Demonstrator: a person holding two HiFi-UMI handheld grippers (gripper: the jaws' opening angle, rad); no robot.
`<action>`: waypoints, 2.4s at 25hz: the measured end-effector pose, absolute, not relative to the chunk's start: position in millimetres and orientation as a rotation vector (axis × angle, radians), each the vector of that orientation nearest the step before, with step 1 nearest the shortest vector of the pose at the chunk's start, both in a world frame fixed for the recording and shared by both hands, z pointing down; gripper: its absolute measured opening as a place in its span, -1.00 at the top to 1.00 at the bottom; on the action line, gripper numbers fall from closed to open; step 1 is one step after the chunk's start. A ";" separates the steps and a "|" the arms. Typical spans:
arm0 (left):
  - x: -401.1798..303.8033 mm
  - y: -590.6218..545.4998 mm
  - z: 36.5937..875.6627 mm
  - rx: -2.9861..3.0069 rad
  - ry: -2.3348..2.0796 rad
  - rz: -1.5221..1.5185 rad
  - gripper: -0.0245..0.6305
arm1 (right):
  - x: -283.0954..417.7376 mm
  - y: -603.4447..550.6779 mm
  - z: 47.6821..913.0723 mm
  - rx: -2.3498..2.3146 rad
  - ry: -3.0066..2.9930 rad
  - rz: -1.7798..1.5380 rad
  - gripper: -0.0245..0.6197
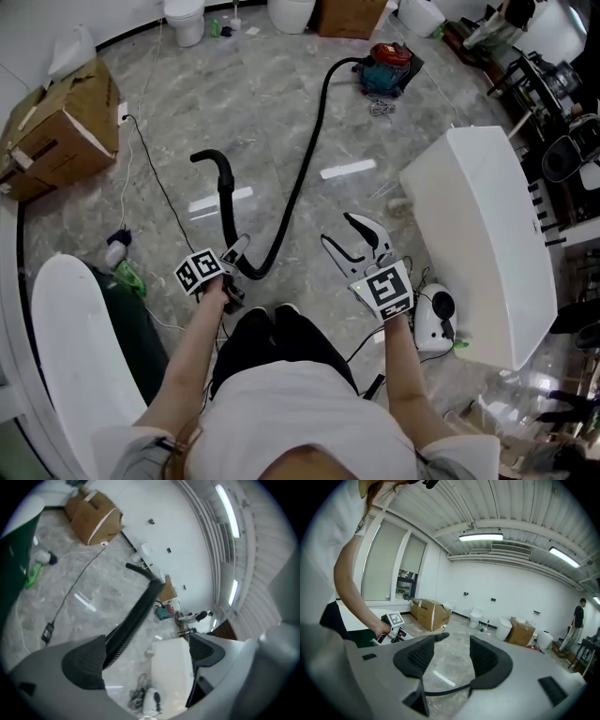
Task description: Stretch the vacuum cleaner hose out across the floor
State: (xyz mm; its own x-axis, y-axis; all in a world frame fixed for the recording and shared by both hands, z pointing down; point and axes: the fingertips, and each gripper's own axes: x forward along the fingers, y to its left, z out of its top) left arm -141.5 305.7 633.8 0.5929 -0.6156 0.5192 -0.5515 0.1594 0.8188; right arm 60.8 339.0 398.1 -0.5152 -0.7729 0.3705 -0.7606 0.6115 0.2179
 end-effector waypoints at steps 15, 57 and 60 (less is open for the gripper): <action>-132.0 287.3 595.6 1.801 -1.012 0.083 -0.71 | 66.7 331.8 410.7 1.240 -2.385 0.027 0.20; 38.9 340.8 398.1 2.896 -0.731 0.257 0.90 | 124.1 368.3 398.3 2.256 -2.376 0.525 0.87; 53.8 350.6 400.0 2.906 -0.698 0.251 0.90 | 139.8 378.9 403.4 2.339 -2.284 0.534 0.88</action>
